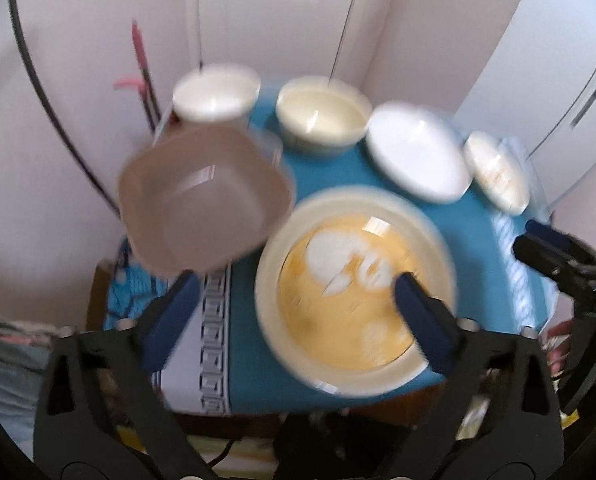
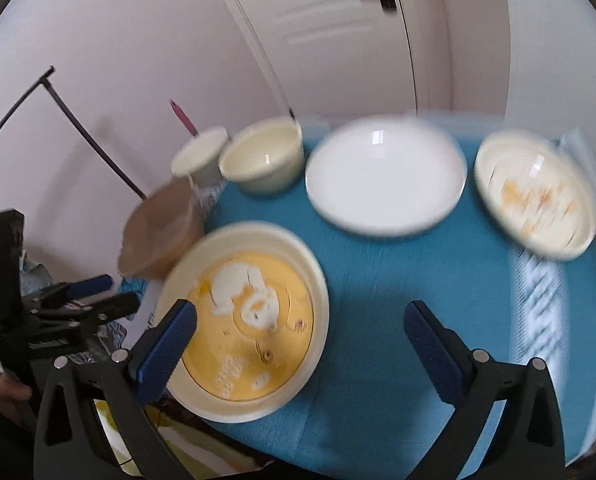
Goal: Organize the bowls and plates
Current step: 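Open the left tool and lift it off the yellow duck plate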
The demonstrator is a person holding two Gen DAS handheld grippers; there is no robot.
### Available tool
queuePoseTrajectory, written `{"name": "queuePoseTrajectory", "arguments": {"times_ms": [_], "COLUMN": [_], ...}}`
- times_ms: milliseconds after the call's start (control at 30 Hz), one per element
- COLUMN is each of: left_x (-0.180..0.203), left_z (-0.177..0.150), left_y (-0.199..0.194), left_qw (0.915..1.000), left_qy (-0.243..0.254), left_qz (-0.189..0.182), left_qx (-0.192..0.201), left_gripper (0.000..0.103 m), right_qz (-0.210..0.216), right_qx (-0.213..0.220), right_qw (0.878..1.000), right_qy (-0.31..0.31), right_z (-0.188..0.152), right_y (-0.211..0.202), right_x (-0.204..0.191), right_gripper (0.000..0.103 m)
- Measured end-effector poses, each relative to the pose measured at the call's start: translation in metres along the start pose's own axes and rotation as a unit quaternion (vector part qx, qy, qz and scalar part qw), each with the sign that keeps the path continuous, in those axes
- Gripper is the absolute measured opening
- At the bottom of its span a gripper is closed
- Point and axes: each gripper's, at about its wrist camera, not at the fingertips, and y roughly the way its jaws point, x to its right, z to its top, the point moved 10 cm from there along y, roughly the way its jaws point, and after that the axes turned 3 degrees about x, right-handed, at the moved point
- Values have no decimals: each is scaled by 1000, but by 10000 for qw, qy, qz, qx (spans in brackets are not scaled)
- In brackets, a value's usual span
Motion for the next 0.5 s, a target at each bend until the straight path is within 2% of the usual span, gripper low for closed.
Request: {"name": "queuePoseTrajectory", "arguments": {"times_ms": [67,167,233,500], "left_x": [9,26,34,70], "left_z": [22,49,62,91], "left_y": [-13,-23,-24,1], "left_qw": [9995,9979,9970,9972], "left_qy": [63,237,268,66], "left_qz": [-90,-169,-241,-453], "left_qx": [311,580,679,593], "left_gripper": [103,103,103,103], "right_qz": [-120,-230,-311,-556], "right_qx": [162,378,246,-64], "right_qw": [9998,9990,9992,9984], "right_qy": [-50,48,111,62], "right_z": [17,40,51,88], "right_y": [-15,-35,-40,-35], "right_x": [2,12,22,78], "right_gripper": [103,103,103,103]}}
